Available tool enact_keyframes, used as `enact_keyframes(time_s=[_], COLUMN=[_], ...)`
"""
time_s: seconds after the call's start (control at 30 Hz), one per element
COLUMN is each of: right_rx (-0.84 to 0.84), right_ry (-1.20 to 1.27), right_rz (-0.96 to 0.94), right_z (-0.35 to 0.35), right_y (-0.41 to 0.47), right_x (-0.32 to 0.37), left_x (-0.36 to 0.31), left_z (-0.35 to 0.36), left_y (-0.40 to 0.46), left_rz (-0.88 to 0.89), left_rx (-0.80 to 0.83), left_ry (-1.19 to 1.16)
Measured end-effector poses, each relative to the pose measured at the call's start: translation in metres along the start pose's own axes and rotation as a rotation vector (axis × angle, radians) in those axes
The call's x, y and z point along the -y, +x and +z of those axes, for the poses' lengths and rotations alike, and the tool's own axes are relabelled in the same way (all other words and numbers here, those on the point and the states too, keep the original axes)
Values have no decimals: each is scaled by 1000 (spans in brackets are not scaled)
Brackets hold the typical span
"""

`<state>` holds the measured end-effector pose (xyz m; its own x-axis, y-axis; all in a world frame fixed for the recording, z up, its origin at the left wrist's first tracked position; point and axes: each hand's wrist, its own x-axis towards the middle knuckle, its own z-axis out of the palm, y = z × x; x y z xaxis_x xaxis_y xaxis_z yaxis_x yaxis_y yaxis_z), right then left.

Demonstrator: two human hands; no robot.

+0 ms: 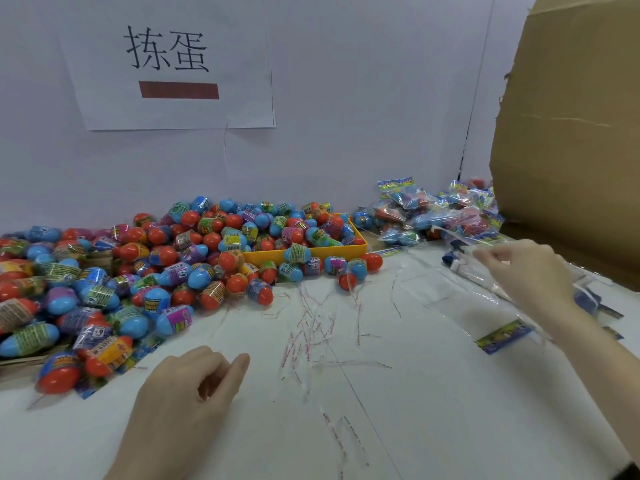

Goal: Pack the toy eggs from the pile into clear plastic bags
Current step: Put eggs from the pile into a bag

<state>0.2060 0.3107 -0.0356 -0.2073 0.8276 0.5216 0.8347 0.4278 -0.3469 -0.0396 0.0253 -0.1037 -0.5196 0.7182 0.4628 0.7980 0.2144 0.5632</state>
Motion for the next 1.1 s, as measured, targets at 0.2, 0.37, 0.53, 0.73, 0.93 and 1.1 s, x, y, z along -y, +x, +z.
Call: enact_keyframes(time_s=[0.2,0.37,0.53,0.73,0.93,1.1], right_rx=[448,503,485,278,170,693], right_ry=[19,29,-205,-166,412,737], right_rz=[6,102,54,13,-1,-217], right_z=[30,52,67,62,0,-54], right_y=[-1,5,7,6,24,2], right_x=[-4,5,9,8,43,107], left_x=[1,2,0,1,-6,-20], left_z=[0,3,3,2,0,-3], left_y=[-1,0,0,0,4,1], left_rz=[12,28,54,67,292,318], left_rx=[4,7,-35,-58,-241,-409], left_ry=[-1,-10,-9,-4,182,226])
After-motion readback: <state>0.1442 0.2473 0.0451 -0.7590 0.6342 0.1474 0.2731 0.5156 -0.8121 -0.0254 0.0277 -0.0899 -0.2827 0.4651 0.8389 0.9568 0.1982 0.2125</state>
